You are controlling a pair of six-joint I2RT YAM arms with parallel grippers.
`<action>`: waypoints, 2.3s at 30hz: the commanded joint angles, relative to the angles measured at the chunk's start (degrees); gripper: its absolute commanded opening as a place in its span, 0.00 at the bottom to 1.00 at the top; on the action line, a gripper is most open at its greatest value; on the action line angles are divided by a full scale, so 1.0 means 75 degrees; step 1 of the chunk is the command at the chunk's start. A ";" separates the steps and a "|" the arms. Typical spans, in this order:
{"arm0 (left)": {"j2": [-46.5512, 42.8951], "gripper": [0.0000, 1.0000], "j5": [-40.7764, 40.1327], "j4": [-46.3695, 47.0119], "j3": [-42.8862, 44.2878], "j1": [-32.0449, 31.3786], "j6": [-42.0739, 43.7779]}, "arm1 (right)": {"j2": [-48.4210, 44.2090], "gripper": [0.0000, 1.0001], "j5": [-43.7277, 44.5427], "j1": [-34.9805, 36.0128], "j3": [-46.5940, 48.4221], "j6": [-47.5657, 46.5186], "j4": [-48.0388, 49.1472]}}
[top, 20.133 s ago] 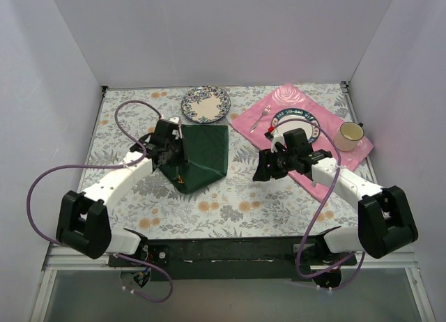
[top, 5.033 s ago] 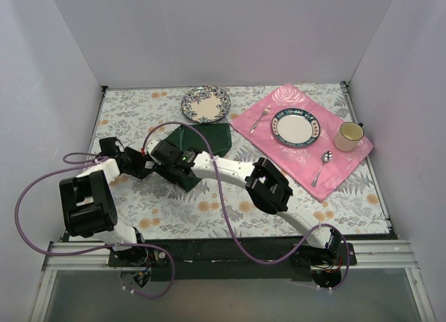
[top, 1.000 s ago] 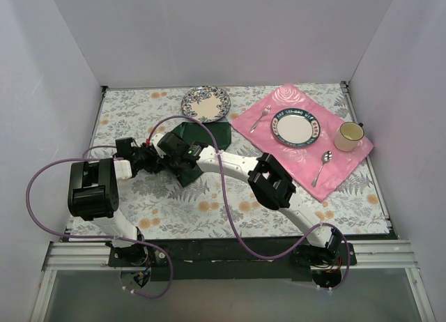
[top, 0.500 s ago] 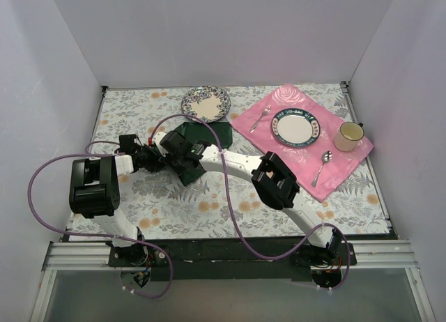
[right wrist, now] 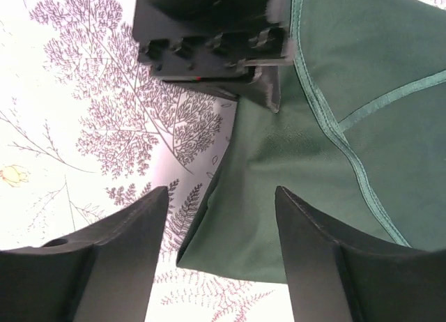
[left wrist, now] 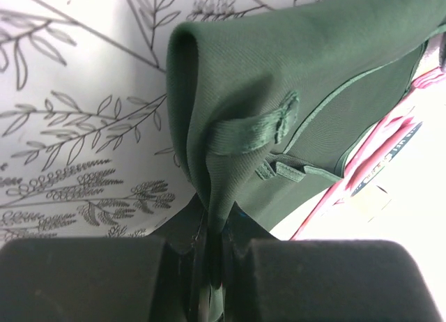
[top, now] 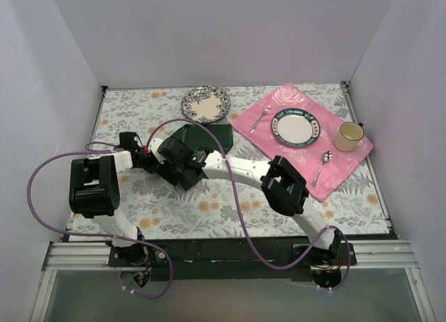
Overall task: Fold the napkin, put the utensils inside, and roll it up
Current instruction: Roll the napkin with the utensil
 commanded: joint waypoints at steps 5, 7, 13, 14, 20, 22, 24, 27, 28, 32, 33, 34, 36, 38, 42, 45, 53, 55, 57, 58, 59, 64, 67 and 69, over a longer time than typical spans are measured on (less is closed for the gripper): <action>-0.0106 0.00 -0.0223 -0.1145 0.0256 -0.0071 -0.0013 | 0.0220 0.73 0.2171 0.0692 -0.0320 -0.0770 0.0917; -0.0117 0.00 -0.0142 -0.1169 0.0244 -0.0071 -0.0071 | 0.0337 0.74 0.2418 0.0785 -0.0356 -0.0911 0.1105; -0.0129 0.00 -0.0071 -0.1204 0.0267 -0.0071 -0.0130 | 0.0747 0.72 0.2817 0.0833 -0.0321 -0.1064 0.1374; -0.0141 0.00 -0.0059 -0.1192 0.0279 -0.0071 -0.0130 | 0.0783 0.72 0.2840 0.0844 -0.0332 -0.1075 0.1421; -0.0165 0.00 -0.0047 -0.1216 0.0268 -0.0071 -0.0130 | 0.1076 0.70 0.3297 0.0844 -0.0414 -0.1193 0.1679; -0.0164 0.00 -0.0047 -0.1204 0.0256 -0.0071 -0.0118 | 0.1099 0.69 0.3554 0.0844 -0.0530 -0.1274 0.1796; -0.0176 0.00 -0.0036 -0.1192 0.0244 -0.0071 -0.0095 | 0.1099 0.67 0.3788 0.0833 -0.0672 -0.1356 0.1937; -0.0200 0.00 -0.0035 -0.1180 0.0244 -0.0059 -0.0095 | 0.1099 0.63 0.3965 0.0844 -0.0906 -0.1404 0.2147; -0.0200 0.00 -0.0012 -0.1192 0.0233 -0.0071 -0.0083 | 0.1099 0.61 0.4012 0.0844 -0.0965 -0.1415 0.2322; -0.0223 0.00 -0.0012 -0.1180 0.0232 -0.0071 -0.0083 | 0.1322 0.56 0.4351 0.0833 -0.1001 -0.1450 0.2395; -0.0235 0.00 -0.0012 -0.1180 0.0221 -0.0059 -0.0095 | 0.1392 0.52 0.4387 0.0833 -0.0989 -0.1450 0.2394; -0.0235 0.00 -0.0024 -0.1192 0.0221 -0.0071 -0.0095 | 0.1404 0.50 0.4387 0.0833 -0.0989 -0.1439 0.2406; -0.0223 0.00 -0.0036 -0.1204 0.0232 -0.0059 -0.0095 | 0.1439 0.43 0.4364 0.0833 -0.0989 -0.1381 0.2406; -0.0235 0.00 -0.0093 -0.1227 0.0244 -0.0071 -0.0072 | 0.1462 0.37 0.4329 0.0833 -0.0977 -0.1252 0.2383; -0.0305 0.00 -0.0223 -0.1251 0.0221 -0.0071 -0.0060 | 0.1591 0.22 0.4142 0.0821 -0.0790 -0.0971 0.2114; -0.0375 0.00 -0.0351 -0.1227 0.0139 -0.0071 -0.0072 | 0.1603 0.02 0.3989 0.0809 -0.0801 -0.0783 0.2020; -0.0516 0.00 -0.0621 -0.1216 0.0115 -0.0071 0.0045 | 0.1416 0.01 0.3181 0.0634 -0.1069 -0.0221 0.1890; -0.0680 0.00 -0.0680 -0.1075 0.0045 -0.0071 0.0092 | 0.1229 0.01 0.2771 0.0540 -0.1269 -0.0115 0.2007; -0.0831 0.11 -0.0727 -0.0935 0.0010 -0.0071 0.0139 | 0.1089 0.01 0.2409 0.0470 -0.1480 0.0014 0.2159; -0.0856 0.14 -0.0727 -0.0888 0.0010 -0.0071 0.0163 | 0.1053 0.01 0.2279 0.0435 -0.1527 0.0061 0.2183; -0.0879 0.24 -0.0750 -0.0853 0.0021 -0.0071 0.0163 | 0.1041 0.01 0.2057 0.0376 -0.1562 0.0166 0.2172; -0.1206 0.43 -0.0762 -0.0794 0.0068 -0.0071 0.0233 | 0.0795 0.01 0.1564 0.0224 -0.1832 0.0272 0.2382; -0.1464 0.52 -0.0926 -0.0829 0.0057 -0.0047 0.0268 | 0.0690 0.01 0.1212 0.0071 -0.1914 0.0577 0.2406; -0.1652 0.57 -0.0926 -0.0946 0.0080 0.0081 0.0315 | 0.0550 0.01 0.0861 -0.0046 -0.2031 0.0740 0.2523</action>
